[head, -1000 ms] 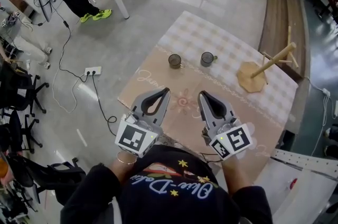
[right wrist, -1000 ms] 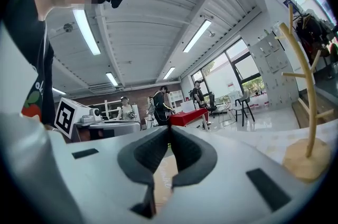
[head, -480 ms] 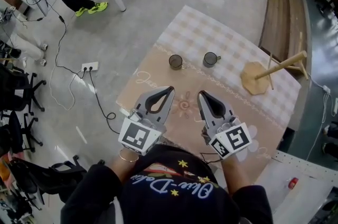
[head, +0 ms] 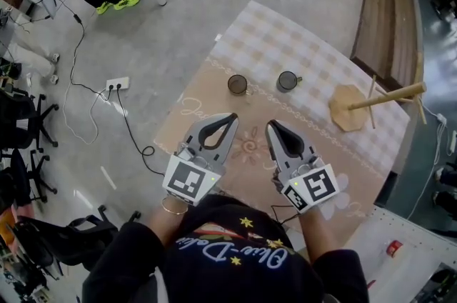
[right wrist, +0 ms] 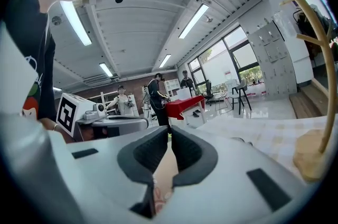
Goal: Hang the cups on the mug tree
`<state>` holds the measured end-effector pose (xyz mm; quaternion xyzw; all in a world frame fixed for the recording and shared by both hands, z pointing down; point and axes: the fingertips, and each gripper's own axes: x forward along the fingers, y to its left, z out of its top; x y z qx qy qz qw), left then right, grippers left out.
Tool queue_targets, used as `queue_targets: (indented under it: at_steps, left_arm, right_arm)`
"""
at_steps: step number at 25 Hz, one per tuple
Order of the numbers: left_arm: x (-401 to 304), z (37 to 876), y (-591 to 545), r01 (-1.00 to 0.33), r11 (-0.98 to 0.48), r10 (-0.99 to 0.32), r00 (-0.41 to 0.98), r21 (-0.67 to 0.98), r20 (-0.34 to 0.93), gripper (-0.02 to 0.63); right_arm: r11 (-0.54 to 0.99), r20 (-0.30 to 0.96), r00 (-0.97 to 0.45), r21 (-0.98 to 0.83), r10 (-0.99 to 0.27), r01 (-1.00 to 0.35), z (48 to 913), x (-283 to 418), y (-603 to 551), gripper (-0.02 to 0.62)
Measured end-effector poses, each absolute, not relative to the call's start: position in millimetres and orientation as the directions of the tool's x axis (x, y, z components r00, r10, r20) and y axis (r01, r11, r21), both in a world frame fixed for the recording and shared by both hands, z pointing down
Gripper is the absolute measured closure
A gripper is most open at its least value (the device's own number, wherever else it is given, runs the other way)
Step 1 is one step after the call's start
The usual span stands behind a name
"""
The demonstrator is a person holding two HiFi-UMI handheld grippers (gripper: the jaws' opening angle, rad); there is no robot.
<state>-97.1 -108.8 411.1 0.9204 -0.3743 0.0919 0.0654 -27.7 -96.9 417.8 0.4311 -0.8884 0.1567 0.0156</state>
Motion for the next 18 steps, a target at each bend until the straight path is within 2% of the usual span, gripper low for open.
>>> queue_targets:
  at_steps: [3, 18]
  left_arm:
    - [-97.2, 420.1, -113.5, -0.704, -0.706, -0.674, 0.700, 0.072, 0.235, 0.604]
    - [-89.4, 445.8, -128.4, -0.678, -0.727, -0.635, 0.722, 0.104, 0.274, 0.604]
  right_arm:
    - [0.574, 0.182, -0.626, -0.266, -0.759, -0.774, 424.8, -26.8, -103.2, 0.537]
    - [0.568, 0.244, -0.625, -0.268, -0.741, -0.778, 452.2, -27.8, -128.6, 0.517]
